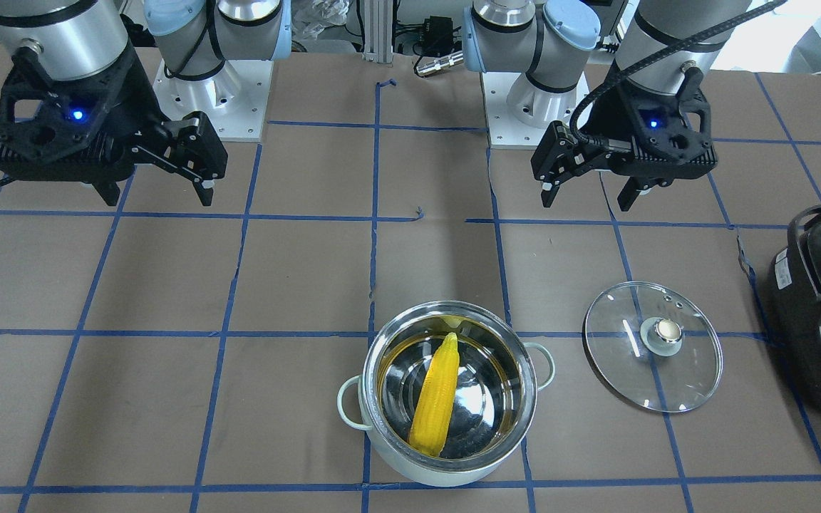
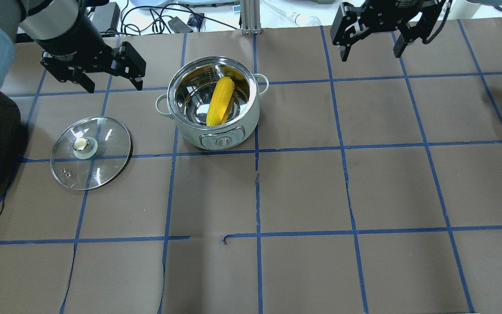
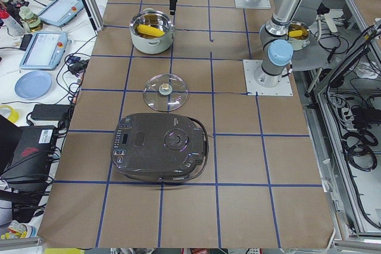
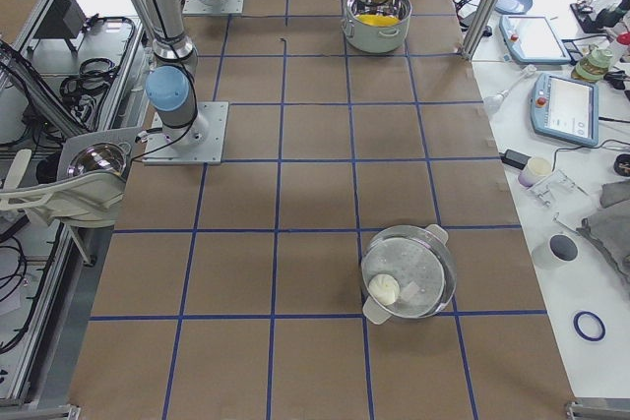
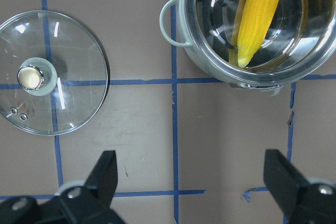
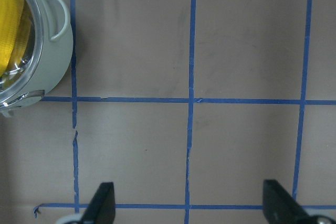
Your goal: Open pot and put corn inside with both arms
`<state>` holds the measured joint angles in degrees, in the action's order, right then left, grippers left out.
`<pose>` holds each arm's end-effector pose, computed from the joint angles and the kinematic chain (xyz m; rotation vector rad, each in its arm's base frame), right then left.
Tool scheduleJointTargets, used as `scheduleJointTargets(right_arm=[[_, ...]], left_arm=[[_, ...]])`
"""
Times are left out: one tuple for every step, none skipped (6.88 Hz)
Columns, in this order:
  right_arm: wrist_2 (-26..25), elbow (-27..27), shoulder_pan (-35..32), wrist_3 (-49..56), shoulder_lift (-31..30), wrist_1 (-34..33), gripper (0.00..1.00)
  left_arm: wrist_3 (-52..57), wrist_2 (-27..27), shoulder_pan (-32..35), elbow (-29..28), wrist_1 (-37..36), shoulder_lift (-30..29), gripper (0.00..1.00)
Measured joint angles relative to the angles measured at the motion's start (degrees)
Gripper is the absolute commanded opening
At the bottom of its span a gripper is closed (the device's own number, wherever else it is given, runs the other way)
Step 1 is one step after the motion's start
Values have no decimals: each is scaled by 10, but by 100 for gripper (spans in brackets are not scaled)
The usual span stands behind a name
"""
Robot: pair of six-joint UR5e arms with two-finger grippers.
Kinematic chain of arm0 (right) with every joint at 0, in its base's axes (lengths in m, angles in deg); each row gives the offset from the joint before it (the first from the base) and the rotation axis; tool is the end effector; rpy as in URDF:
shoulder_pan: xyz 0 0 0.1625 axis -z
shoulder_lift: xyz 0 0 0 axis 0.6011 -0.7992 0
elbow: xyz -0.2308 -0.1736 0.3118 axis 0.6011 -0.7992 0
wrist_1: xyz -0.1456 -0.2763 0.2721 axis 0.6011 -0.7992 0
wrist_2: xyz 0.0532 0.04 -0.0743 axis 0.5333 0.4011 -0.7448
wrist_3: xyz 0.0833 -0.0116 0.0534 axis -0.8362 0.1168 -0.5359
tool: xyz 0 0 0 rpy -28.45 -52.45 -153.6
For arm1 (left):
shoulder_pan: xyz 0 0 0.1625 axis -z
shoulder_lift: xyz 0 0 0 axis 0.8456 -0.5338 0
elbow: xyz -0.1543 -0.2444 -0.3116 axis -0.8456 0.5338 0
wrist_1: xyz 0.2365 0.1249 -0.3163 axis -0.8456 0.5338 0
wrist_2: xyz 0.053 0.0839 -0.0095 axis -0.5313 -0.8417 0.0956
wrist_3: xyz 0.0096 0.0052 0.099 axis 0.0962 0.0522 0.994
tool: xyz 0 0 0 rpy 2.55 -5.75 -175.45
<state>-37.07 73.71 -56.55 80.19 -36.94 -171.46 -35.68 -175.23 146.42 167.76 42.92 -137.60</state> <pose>0.1649 -0.5280 0.5396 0.0455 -3.1341 0.0780 -0.1246 -0.5084 0.5054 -0.0049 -3.1099 0.1706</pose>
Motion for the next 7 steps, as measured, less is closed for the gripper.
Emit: scheduleJointTargets(right_arm=[[0, 16, -3, 1, -9, -14, 100], [1, 22, -8, 2, -12, -24, 100], [2, 24, -11, 3, -11, -32, 100], [2, 24, -11, 5, -10, -36, 100], [2, 24, -11, 8, -10, -39, 100], [3, 24, -12, 8, -10, -39, 100], [4, 23, -12, 9, -9, -39, 100]], left_arm=[[0, 0, 0, 0, 0, 0, 100], [0, 0, 0, 0, 0, 0, 100], [0, 0, 0, 0, 0, 0, 100], [0, 0, 0, 0, 0, 1, 100], [0, 0, 0, -1, 0, 1, 100], [0, 0, 0, -1, 0, 1, 100], [0, 0, 0, -1, 0, 1, 100]])
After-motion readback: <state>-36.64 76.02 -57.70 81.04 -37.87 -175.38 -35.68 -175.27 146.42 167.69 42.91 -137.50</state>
